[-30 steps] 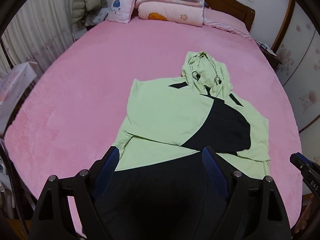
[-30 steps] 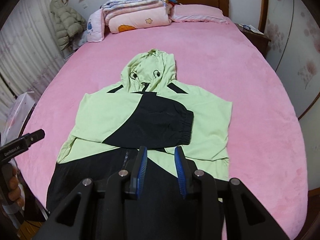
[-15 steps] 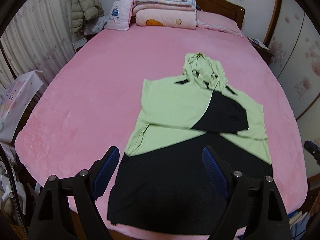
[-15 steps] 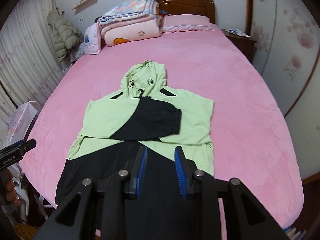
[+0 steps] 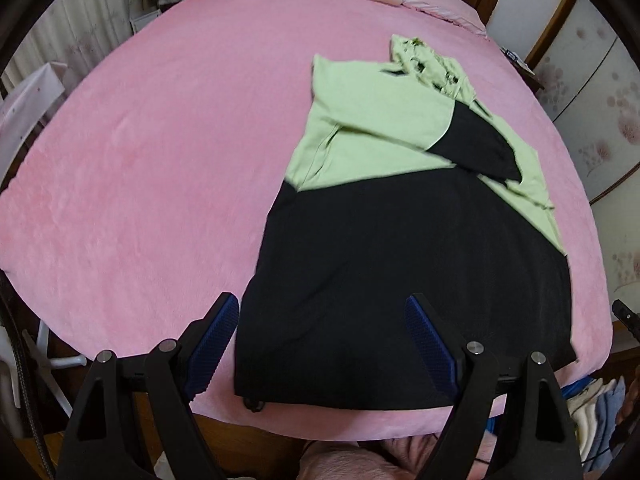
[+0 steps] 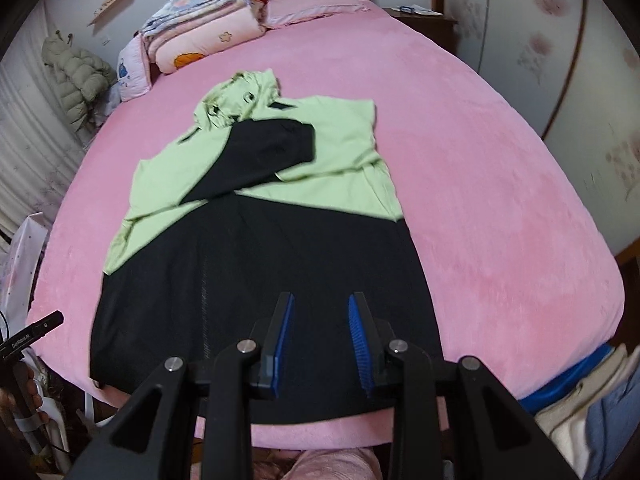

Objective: Fold large clothes
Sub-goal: 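Move both grippers to the black bottom hem and close on it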

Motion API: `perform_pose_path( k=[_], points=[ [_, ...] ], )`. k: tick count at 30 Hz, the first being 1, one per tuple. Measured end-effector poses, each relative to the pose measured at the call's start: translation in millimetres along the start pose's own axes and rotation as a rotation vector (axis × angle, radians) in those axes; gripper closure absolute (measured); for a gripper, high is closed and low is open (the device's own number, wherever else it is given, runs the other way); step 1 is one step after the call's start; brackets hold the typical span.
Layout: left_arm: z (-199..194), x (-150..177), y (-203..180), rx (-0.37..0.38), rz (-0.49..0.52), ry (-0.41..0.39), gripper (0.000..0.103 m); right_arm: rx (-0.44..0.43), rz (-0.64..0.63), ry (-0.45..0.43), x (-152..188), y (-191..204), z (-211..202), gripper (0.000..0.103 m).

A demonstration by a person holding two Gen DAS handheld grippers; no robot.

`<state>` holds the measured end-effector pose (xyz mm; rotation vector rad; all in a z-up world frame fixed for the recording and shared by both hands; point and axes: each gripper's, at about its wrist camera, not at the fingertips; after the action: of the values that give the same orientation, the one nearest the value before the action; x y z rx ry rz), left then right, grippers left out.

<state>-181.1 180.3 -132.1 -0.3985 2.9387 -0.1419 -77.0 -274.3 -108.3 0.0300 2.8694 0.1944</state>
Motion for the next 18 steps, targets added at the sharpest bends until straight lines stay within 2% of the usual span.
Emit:
perform_pose_path(
  k=[5,9,13,18],
  points=[
    [33,14,31,0.029,-0.014,0.041,0.019,0.016,0.014,0.013,23,-6,11,0.075],
    [55,22,51,0.1,-0.027,0.072,0.021,0.022,-0.007,0.008,35,-5,9,0.075],
    [76,29,57,0.089,0.032,0.113,0.024,0.022,0.0,0.008,41,-10,8,0.075],
    [101,36,62,0.074,0.06,0.159,0.025,0.012,0.009,0.019,47,-22,12,0.075]
  ],
)
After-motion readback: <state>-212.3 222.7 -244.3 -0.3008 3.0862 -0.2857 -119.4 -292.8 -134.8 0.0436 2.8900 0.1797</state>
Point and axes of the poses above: each gripper's, at about its wrist camera, not at the fingertips, and z roughly the way its jaws point, y to its left, x to its underside, and after that the axes turned 10 degrees about y, right-handed
